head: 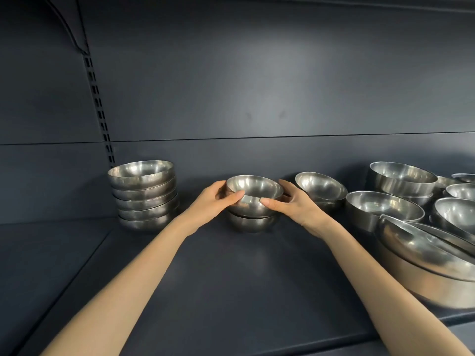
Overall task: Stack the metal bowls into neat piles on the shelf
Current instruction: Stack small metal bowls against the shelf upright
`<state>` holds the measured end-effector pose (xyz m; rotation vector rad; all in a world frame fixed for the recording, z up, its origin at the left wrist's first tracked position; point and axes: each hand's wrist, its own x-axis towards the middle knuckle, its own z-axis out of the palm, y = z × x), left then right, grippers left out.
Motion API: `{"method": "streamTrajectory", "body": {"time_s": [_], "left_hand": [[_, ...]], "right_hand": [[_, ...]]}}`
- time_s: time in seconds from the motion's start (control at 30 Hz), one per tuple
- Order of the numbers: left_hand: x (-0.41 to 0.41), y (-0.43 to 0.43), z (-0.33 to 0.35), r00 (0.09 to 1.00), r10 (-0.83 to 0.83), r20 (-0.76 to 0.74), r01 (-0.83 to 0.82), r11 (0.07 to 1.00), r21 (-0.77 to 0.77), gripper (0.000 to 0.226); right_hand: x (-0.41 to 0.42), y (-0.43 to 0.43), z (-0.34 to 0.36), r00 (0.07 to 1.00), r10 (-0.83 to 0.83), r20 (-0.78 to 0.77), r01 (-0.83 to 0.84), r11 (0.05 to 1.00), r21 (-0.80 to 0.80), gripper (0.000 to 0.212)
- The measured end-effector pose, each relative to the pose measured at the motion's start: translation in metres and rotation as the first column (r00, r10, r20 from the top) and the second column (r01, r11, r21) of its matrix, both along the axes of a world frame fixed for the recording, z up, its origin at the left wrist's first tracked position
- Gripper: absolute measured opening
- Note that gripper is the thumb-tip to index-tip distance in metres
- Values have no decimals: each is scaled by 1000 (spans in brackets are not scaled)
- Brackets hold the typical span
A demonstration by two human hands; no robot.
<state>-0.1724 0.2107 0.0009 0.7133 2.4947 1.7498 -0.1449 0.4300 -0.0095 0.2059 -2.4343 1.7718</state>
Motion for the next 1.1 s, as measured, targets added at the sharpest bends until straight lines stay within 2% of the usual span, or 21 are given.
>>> {"method": "streamTrajectory", "body": {"time_s": [0.07, 0.2, 0.37, 0.53, 0.63, 0.67, 0.77, 0.87, 0.9, 0.97, 1.1], "left_hand": [[0, -1, -1, 1000, 3, 6, -3, 1000, 29, 43], [1, -3, 1, 999, -34, 5, 34, 998, 57, 41], [7, -3, 4, 995, -96, -6, 96, 992, 77, 29], [6, -9, 4, 997, -69, -15, 71, 992, 107, 23], [7, -11, 4, 996, -83, -30, 85, 991, 107, 22], [7, -11, 4, 996, -86, -33, 89, 989, 115, 22], [5, -12, 5, 996, -81, -23, 84, 986, 146, 26], [5, -11, 7, 995, -87, -40, 93, 980, 176, 25], [6, -11, 7, 995, -84, -46, 91, 978, 185, 25], [8, -11, 8, 995, -84, -50, 92, 978, 188, 24], [9, -9, 2, 995, -99, -34, 102, 987, 127, 24]], "right_hand": [[-2, 0, -2, 1000, 4, -15, -4, 1000, -28, 128], [-1, -3, -4, 999, -4, -40, 2, 998, -65, 109], [5, -6, -3, 999, 23, -36, -26, 994, -107, 128], [9, 1, 0, 990, 138, -31, -141, 975, -170, 89], [11, 4, -1, 986, 156, -60, -165, 970, -177, 44], [11, 5, -1, 985, 158, -66, -167, 969, -183, 36], [10, 5, -2, 986, 140, -90, -155, 969, -194, 41], [9, 0, 0, 988, 75, -133, -105, 967, -232, 71], [10, -2, 1, 986, 63, -153, -99, 966, -239, 75], [9, -4, 0, 983, 38, -180, -81, 968, -239, 67], [9, -6, -4, 984, 41, -173, -74, 979, -189, 35]]}}
